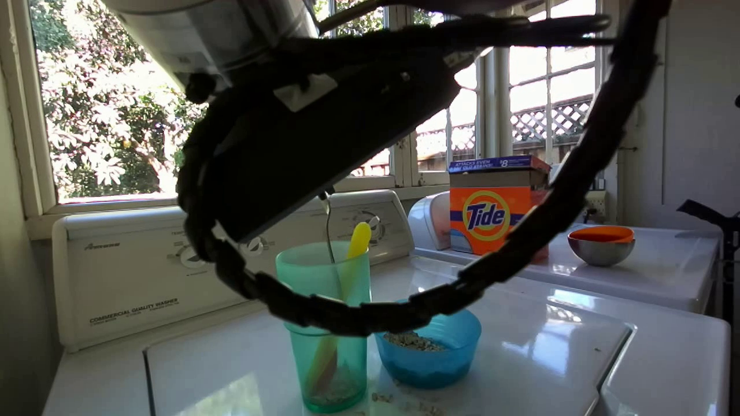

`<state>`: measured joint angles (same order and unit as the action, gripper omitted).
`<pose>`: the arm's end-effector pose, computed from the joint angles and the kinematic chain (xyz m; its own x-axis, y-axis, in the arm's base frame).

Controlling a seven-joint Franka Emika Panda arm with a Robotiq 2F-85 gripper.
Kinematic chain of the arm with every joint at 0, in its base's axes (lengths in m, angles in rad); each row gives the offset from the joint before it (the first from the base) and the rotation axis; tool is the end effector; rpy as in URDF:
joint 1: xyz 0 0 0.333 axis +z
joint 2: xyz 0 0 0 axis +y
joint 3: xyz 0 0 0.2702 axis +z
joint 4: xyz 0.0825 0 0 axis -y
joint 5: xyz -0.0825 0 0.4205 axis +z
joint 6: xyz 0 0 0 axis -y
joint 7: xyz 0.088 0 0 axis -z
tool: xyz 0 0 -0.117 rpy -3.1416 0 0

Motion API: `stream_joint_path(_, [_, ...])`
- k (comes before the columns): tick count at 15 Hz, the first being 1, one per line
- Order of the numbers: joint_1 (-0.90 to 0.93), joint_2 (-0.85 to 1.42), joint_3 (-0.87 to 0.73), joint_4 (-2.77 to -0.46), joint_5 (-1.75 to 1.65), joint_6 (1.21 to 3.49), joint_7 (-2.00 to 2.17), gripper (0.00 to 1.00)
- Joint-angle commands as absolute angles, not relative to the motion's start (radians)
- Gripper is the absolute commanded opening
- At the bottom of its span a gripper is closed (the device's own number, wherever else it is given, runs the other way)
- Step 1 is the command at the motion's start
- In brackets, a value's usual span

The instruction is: Put the silver spoon inside the green cup.

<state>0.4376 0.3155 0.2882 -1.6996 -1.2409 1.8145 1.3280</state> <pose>0.5646 0.3659 0.3824 0.6698 0.1490 0.7275 -0.3738 -0.7789 0.5036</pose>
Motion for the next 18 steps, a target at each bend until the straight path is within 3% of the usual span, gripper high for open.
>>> stream_joint_path(1, [0.444, 0.339, 0.298, -1.668, -1.205, 1.751, 1.236, 0.31])
stream_joint_path(10, [0.379, 0.290, 0.289, -1.598, -0.922, 1.763, 1.104, 0.98])
stream_joint_path(16, [0.245, 0.152, 0.206, -1.641, -0.599, 1.854, 1.038, 1.00])
stream_joint_path(18, [0.277, 0.194, 0.194, -1.583, -0.652, 1.813, 1.042, 0.99])
